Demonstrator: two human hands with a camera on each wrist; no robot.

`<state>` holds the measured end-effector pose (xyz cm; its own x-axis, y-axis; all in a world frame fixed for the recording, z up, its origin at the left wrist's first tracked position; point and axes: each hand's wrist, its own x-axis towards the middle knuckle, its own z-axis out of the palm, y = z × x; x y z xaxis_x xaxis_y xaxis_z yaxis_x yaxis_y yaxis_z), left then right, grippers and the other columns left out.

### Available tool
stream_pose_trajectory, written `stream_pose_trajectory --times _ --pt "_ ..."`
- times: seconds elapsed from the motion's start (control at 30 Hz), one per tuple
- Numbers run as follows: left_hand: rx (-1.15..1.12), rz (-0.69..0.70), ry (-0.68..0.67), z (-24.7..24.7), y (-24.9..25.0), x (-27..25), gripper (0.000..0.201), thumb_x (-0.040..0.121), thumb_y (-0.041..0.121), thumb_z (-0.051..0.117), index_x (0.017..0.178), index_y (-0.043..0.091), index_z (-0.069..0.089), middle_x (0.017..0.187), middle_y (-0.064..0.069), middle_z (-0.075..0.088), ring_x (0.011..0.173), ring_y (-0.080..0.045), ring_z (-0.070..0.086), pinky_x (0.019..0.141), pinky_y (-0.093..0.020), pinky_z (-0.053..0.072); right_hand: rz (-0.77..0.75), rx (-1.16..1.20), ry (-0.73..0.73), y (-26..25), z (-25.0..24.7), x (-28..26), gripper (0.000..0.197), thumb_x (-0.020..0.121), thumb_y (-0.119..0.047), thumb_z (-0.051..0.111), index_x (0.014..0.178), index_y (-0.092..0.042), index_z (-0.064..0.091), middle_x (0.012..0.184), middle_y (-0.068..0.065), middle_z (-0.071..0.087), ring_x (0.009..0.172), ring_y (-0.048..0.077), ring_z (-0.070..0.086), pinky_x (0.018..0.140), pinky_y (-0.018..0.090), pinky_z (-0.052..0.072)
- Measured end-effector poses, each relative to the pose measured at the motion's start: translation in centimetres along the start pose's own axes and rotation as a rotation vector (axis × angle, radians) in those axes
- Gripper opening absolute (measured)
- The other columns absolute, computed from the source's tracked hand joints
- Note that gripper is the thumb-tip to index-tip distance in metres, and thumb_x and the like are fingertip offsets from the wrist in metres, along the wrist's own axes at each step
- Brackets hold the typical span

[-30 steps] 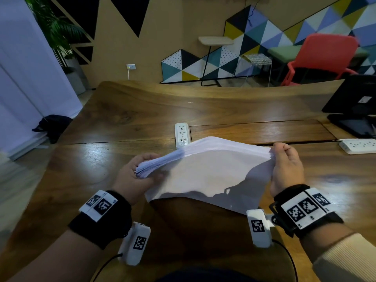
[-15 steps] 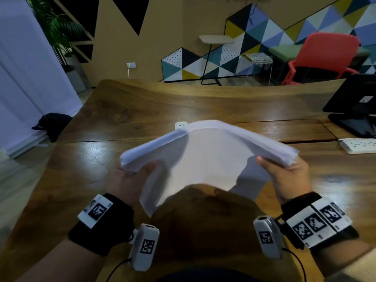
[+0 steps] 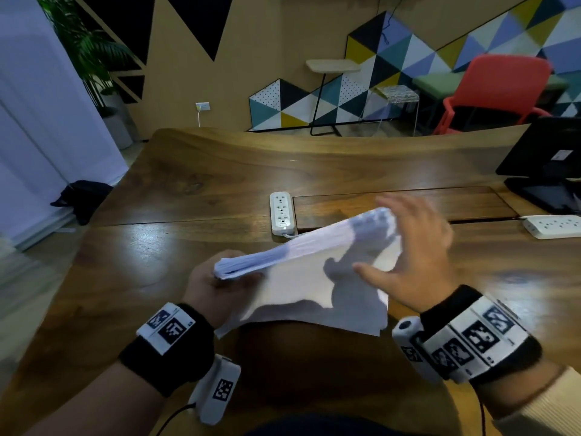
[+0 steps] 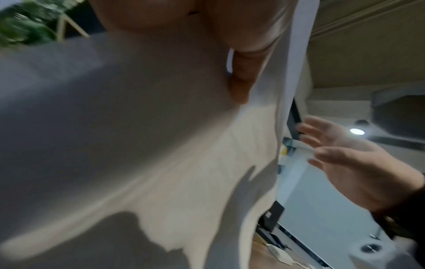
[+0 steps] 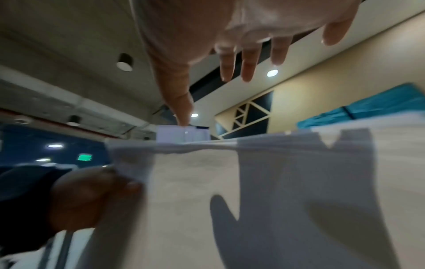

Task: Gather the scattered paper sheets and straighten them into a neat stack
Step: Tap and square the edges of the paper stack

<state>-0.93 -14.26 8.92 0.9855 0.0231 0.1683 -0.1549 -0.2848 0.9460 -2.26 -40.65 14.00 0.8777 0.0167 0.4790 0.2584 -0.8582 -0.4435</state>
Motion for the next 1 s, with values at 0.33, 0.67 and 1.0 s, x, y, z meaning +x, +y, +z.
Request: stream_pose_trajectory --times 0.33,0.67,1.0 --pt "0.112 0.317 -0.147 0.5 4.0 0.4 0.019 0.066 0.035 0.061 0.082 0.026 0.067 0.068 0.04 0.063 0.066 0.013 0.06 0.06 -0.002 0.042 -0.285 0.146 -0.2 -3.3 1.2 1.7 0.018 0.073 -0.017 0.046 0.071 -0.025 0.061 0.063 -0.007 0.063 0.058 0.017 0.061 0.054 0.019 0.038" --pt "-0.606 -0.083 -0.061 -2.4 4.3 2.5 0.039 0.054 0.011 0.078 0.091 0.007 0.067 0.075 -0.001 0.076 0.072 -0.022 0.067 0.066 -0.03 0.057 0.199 1.108 -0.047 -1.5 -2.1 2.8 0.021 0.065 -0.015 0.074 0.085 -0.016 0.066 0.074 -0.009 0.073 0.074 0.005 0.064 0.068 0.02 0.051" --pt "-0.17 0.184 0.094 1.3 7.2 0.3 0.029 0.081 0.008 0.052 0.109 0.005 0.055 0.09 0.002 0.067 0.077 0.001 0.067 0.061 -0.01 0.051 0.265 0.983 0.264 -3.5 -0.5 0.7 0.036 0.08 -0.012 0.063 0.113 -0.023 0.051 0.109 0.004 0.062 0.101 0.014 0.062 0.082 0.026 0.052"
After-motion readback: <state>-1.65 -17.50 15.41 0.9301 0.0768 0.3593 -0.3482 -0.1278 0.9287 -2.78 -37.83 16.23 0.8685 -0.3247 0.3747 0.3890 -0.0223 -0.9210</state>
